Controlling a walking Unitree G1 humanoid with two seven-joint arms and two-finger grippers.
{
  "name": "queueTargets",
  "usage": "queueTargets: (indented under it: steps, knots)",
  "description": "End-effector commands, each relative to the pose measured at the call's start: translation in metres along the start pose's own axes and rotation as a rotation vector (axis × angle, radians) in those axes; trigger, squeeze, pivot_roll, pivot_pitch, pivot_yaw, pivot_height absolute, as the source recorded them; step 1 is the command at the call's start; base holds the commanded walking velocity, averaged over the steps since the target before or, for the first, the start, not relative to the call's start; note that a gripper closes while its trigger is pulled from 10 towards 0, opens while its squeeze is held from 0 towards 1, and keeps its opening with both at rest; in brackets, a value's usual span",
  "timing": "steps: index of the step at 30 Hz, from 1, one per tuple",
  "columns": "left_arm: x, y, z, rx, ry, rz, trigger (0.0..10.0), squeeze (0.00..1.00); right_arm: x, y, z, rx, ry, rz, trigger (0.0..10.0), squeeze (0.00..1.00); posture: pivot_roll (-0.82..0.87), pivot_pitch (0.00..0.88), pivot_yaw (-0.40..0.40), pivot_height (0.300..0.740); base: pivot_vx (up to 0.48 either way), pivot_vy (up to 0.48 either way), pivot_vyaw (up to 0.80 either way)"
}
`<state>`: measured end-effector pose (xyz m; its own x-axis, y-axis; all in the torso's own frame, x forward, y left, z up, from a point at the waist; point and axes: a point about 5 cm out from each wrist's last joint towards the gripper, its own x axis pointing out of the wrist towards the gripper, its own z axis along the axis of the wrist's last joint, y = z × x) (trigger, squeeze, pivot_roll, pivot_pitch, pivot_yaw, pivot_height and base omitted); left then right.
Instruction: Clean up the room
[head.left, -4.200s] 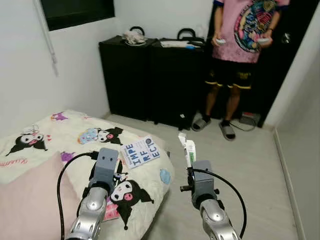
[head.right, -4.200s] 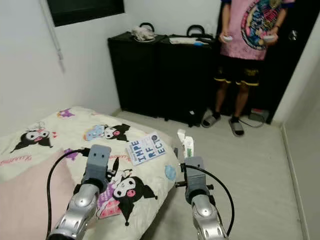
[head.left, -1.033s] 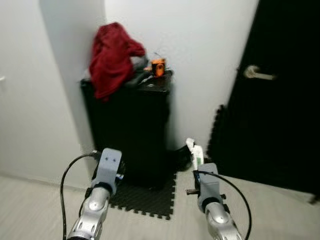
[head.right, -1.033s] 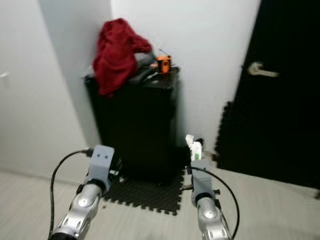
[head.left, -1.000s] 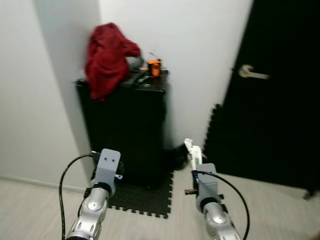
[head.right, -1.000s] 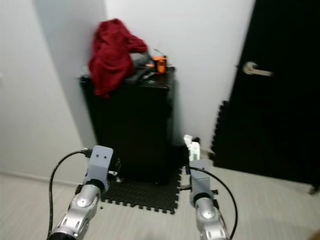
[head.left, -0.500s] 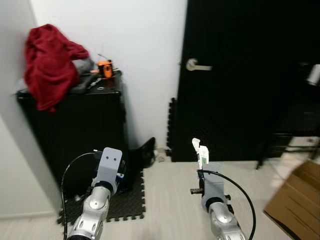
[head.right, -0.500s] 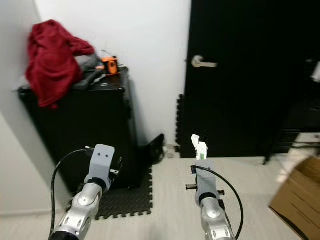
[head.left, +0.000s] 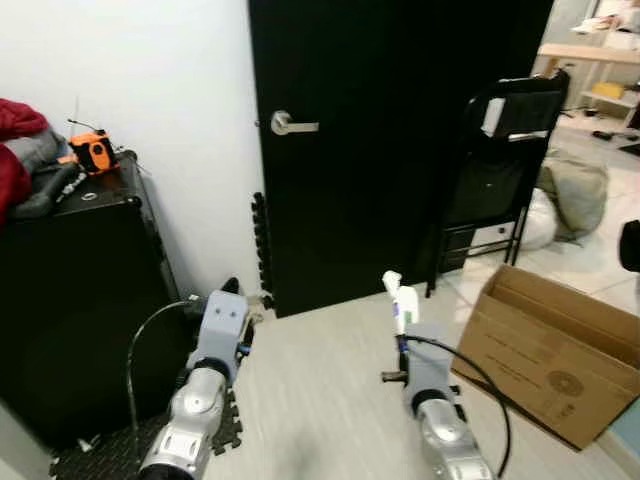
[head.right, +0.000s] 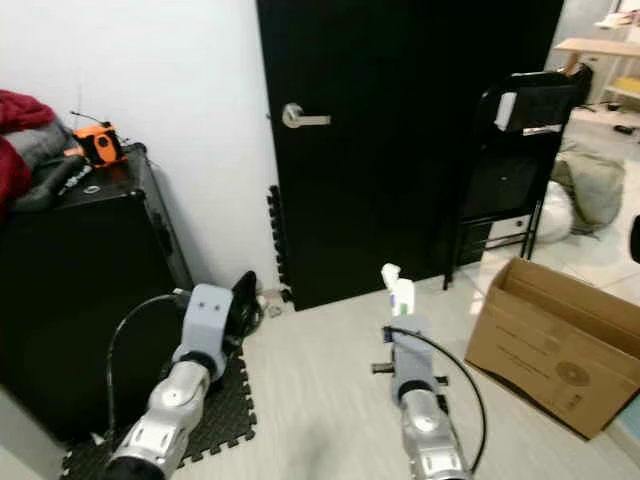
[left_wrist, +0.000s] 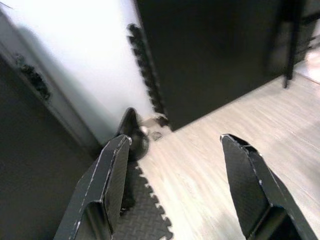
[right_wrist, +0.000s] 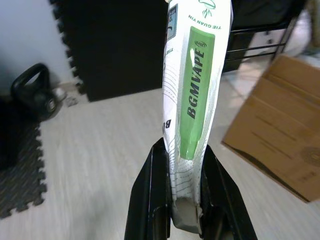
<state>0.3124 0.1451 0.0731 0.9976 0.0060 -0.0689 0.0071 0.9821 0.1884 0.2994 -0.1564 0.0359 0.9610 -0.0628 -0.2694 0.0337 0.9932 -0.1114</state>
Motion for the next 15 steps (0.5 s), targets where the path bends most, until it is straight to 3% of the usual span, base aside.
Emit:
queueTargets:
  steps: [1,15]
  knots:
    - [-0.0005,0.0031,-0.0033,0.006,0.014,0.008,10.0,0.0,-0.0007,0.0056,-0.0014,0.012,0.003,0.012,10.0,0.0,-0.04,0.01,0.025,0.74,0.0,0.0,-0.8]
    - [-0.0019,0.0046,-0.0043,0.013,0.019,0.008,10.0,0.0,-0.0016,0.0072,-0.0015,0.031,0.0,0.011,10.0,0.0,-0.03,0.021,0.029,0.74,0.0,0.0,-0.8]
